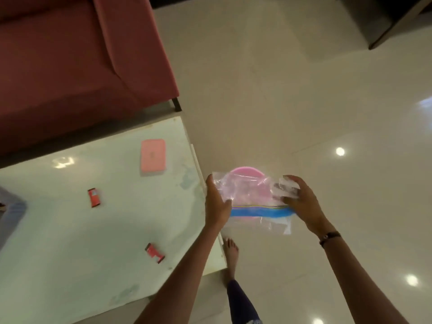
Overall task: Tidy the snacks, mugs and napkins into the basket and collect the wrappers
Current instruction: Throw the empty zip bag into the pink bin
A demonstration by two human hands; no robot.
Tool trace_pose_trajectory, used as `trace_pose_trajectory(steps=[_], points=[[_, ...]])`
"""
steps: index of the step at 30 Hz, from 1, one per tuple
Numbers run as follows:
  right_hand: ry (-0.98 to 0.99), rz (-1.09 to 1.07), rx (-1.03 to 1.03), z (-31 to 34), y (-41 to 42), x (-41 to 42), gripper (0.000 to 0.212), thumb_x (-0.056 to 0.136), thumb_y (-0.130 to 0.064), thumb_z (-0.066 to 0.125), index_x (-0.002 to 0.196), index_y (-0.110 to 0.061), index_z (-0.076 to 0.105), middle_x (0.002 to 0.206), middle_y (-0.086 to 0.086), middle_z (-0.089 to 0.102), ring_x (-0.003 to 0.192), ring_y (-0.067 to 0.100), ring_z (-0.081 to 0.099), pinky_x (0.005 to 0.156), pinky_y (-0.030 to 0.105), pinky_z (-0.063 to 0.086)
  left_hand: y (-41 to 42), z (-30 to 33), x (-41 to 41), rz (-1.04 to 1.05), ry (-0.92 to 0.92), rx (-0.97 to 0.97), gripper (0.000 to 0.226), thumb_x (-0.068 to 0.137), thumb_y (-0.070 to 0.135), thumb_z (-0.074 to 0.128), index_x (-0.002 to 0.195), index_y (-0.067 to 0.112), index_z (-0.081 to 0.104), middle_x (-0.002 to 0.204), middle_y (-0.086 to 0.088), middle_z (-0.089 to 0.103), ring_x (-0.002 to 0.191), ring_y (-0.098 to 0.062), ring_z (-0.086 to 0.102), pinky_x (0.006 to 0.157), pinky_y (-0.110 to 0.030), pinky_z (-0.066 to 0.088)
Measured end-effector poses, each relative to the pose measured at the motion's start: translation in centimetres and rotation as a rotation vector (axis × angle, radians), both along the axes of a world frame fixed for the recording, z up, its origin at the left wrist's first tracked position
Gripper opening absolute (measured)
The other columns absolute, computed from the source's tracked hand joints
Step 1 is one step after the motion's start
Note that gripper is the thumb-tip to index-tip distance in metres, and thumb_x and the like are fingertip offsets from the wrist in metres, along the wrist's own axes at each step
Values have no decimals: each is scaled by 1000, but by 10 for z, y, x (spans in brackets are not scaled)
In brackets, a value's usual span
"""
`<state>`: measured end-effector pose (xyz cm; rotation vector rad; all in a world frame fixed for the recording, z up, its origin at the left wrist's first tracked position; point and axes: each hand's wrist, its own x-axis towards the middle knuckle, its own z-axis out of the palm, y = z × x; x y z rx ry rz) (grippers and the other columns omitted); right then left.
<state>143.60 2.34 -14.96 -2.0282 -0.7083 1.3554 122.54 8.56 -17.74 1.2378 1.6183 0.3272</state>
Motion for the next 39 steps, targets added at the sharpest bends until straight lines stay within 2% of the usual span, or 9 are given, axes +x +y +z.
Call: trace_pose_trajectory(steps=[3,6,10,16,20,24,27,30,39], points=[[-371,41,66,-62,13,-5,46,75,17,46,105,-11,67,100,9,73,83,13,69,69,1,46,-9,-56,19,-213,110,91,92,73,-8,58,147,18,12,155,-6,20,141,-26,24,110,-30,27],[-453,109,118,-124,24,-23,55,68,21,41,106,-7,69,109,12,71,93,22,67,85,17,48,-16,-108,32,-459,160,116,81,77,-8,54,146,19,22,157,-6,17,143,-27,19,113,-40,33],[-487,373,68,-198,28,-51,46,86,10,49,128,-6,55,134,14,56,126,28,51,110,42,39,-22,-170,43,-716,191,-14,68,89,4,53,147,14,19,159,-7,12,145,-25,16,113,-37,30],[-664,802,-210,-286,30,-55,58,96,-1,37,149,-12,16,159,9,13,147,30,11,103,44,45,-12,-250,50,-932,401,-56,71,92,11,52,148,9,9,159,-11,8,147,-30,6,119,-42,15],[-764,959,-361,-329,34,-47,57,97,-9,30,150,-14,9,160,11,4,148,31,1,119,45,16,-1,-283,56,-1010,433,-99,72,92,8,48,149,13,5,159,-13,3,146,-35,4,120,-48,10],[-789,1063,-493,-355,31,-36,61,95,-21,33,150,-18,7,160,8,1,147,30,-6,118,49,-3,5,-295,62,-999,415,-178,68,94,7,42,149,17,4,159,-11,-2,146,-33,3,120,-48,10],[-793,907,-400,-351,30,-36,55,93,-34,45,142,-15,31,155,9,21,146,32,10,118,52,1,5,-287,61,-977,379,-170,64,94,7,42,149,14,9,159,-11,3,146,-33,7,119,-47,13],[-883,679,-162,-329,29,-45,38,83,-31,62,114,-9,60,128,16,56,128,35,45,112,56,23,4,-266,57,-924,337,-99,60,93,7,46,146,11,18,157,-13,16,144,-33,17,118,-46,22],[-813,375,175,-176,42,-90,18,87,-11,49,91,-9,67,92,9,71,89,28,67,81,43,55,14,-124,23,-584,210,125,47,95,16,46,140,16,33,144,-3,45,127,-24,48,99,-35,48]])
